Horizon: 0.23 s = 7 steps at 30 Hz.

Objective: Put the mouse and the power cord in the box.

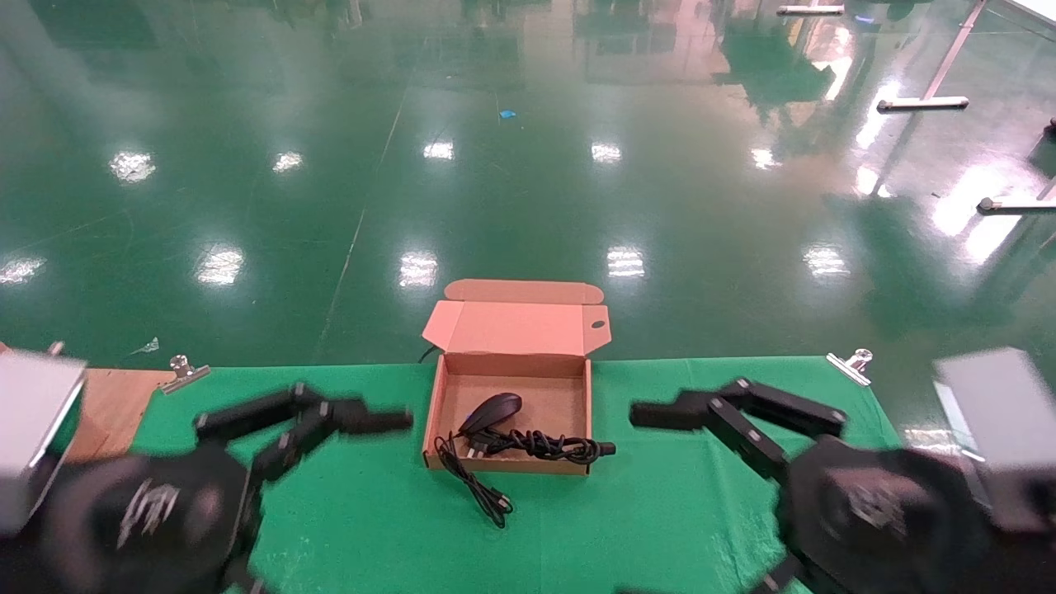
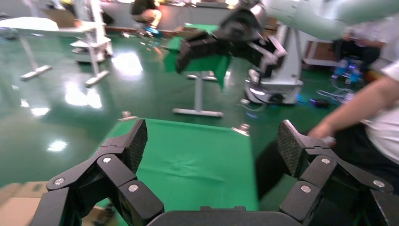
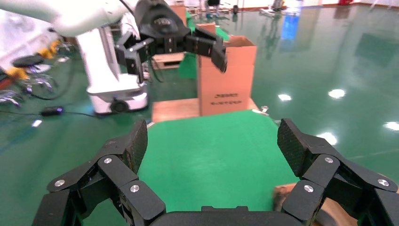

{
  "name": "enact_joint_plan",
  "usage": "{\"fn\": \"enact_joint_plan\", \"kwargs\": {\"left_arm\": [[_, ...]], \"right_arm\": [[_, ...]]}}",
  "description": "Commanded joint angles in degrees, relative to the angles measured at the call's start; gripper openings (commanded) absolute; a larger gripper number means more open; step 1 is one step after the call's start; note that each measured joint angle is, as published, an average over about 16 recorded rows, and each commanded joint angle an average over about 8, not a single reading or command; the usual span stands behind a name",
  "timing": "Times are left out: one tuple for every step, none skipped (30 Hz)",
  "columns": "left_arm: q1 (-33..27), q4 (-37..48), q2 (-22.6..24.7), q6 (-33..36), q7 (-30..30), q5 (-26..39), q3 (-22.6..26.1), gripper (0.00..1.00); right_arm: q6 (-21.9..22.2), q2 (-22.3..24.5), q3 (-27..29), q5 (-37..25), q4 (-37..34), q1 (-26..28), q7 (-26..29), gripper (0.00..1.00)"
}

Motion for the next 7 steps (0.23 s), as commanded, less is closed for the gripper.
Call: {"fn": "enact_joint_plan", "kwargs": {"left_arm": [[0.8,-1.9,-1.0,1.2,-2.2,-0.3,-0.8,1.00],[0.9,-2.2,-1.2,1.4,-2.5,-0.4,-0.9,1.00],[1.0,-2.4,-1.3,1.5,-2.6,-0.4,-1.0,1.00],[1.0,-2.5,-1.3,1.6,-2.7,-0.4,-1.0,1.00],[1.1,-2.7,-1.4,1.7,-2.9,-0.4,-1.1,1.00],[1.1,-2.9,-1.5,1.8,-3.0,-0.5,-1.1,1.00],[1.1,-2.8,-1.5,1.8,-3.0,-0.5,-1.1,1.00]], "right_arm": [[-1.0,1.5,1.3,1.4,1.6,-1.3,1.6,1.00],[-1.4,1.9,1.7,1.8,2.1,-1.7,2.0,1.00],[-1.6,2.3,2.0,2.1,2.5,-2.0,2.2,1.00],[-1.8,2.5,2.3,2.4,2.8,-2.2,2.4,1.00],[-1.9,2.7,2.4,2.5,2.9,-2.4,2.5,1.00],[-2.1,2.9,2.6,2.8,3.2,-2.6,2.7,1.00],[-2.2,3.0,2.7,2.9,3.3,-2.7,2.7,1.00]]}}
